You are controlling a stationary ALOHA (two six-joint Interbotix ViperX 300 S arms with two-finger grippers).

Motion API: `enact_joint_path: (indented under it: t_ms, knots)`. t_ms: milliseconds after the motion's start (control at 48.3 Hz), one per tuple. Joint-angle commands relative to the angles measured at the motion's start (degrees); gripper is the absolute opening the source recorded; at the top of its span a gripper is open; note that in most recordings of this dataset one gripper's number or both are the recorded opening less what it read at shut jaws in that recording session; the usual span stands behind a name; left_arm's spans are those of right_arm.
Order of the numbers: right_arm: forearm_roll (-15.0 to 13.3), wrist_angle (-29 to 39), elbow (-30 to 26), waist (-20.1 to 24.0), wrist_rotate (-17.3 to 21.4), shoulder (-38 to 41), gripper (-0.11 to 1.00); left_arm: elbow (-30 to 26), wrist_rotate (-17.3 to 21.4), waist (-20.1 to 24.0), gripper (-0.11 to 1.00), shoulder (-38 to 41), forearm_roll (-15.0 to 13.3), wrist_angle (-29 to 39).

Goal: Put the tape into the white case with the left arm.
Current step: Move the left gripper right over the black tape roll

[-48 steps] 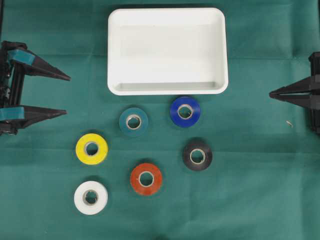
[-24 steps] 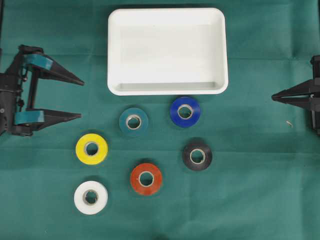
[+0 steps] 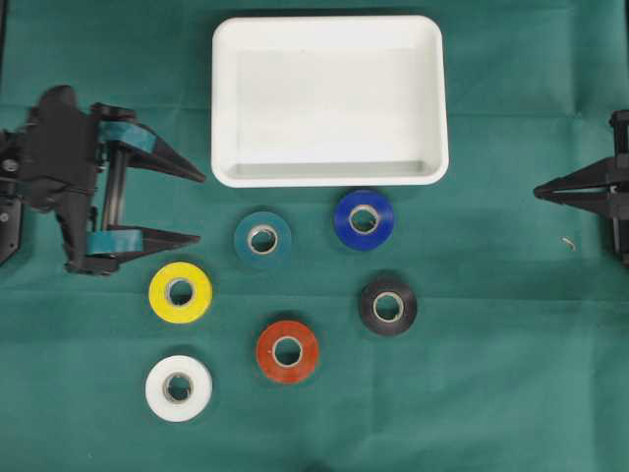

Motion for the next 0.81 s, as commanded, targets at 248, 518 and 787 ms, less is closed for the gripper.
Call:
enact_joint_path:
  t_ms: [248,518,787]
  knots:
    - [-0.09,-0.35,-0.09,-0.09,0.18,0.88,-0.09,-7.12,0.35,-1.49,1.0,8.96,-0.18,0.7]
    - [-0.09,-0.26,-0.09,-0.18,0.18,0.97,-0.09,-11.16,0.35,-2.2,1.0,15.38,-0.09,0.88]
    - [-0.09,-0.26,-0.09,-0.09,0.18,1.14,-0.09,-14.06,0.35,-2.37,1.0,18.9,-0.09,1.05]
